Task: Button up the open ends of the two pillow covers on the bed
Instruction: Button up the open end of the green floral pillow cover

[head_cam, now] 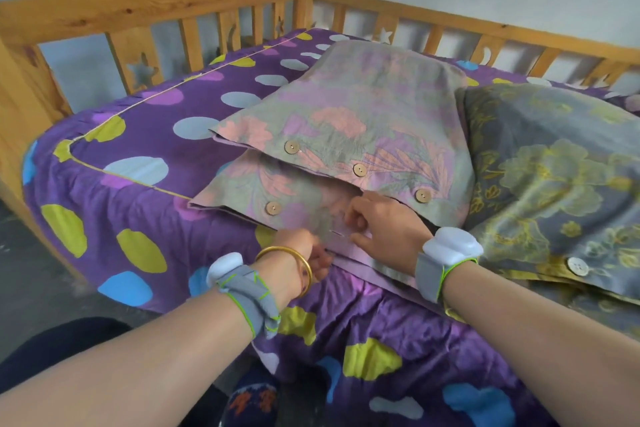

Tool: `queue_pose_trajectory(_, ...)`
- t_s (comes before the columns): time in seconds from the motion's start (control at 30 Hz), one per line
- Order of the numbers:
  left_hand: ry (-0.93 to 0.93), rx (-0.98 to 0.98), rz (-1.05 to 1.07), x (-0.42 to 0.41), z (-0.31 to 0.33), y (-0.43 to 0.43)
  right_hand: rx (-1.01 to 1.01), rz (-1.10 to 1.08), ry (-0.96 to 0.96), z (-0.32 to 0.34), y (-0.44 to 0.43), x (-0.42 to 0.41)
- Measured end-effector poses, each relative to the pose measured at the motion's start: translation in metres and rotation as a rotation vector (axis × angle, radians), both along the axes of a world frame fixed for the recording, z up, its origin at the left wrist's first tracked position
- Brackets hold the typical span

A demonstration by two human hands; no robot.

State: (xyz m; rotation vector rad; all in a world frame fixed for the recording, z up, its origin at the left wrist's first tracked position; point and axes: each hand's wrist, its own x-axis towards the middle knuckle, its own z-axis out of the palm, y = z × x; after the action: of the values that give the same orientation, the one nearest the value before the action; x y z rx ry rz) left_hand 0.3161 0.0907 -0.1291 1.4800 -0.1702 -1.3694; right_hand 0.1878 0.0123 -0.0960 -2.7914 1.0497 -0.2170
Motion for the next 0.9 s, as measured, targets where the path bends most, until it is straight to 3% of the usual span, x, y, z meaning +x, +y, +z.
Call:
queue_pose_trajectory(0.2, -0.012, 0.02, 0.184, 0.005, -0.016, -0.003, -0.083, 0.073, 0.056, -0.015, 0.005, 0.0)
queue_pose_trajectory(0.37, -0.029, -0.035, 0.024, 0.003, -0.02, -0.005, -0.195, 0.081, 0.074, -0.027, 0.01, 0.009)
queue_pose_trajectory(0.5, -0.176, -0.101, -0.002, 0.003, -0.022, -0.01, -0.237, 0.053, 0.092, -0.028, 0.008, 0.016)
queue_pose_trajectory(0.6, -0.29, -0.156, -0.002, 0.005, -0.022, -0.013, -0.187, 0.034, 0.092, -0.023, 0.005, 0.019)
queue_pose_trajectory(0.9, -0.151, -0.186, -0.049, 0.005, -0.019, -0.013, 0.254, -0.135, -0.098, -0.011, -0.007, 0.019)
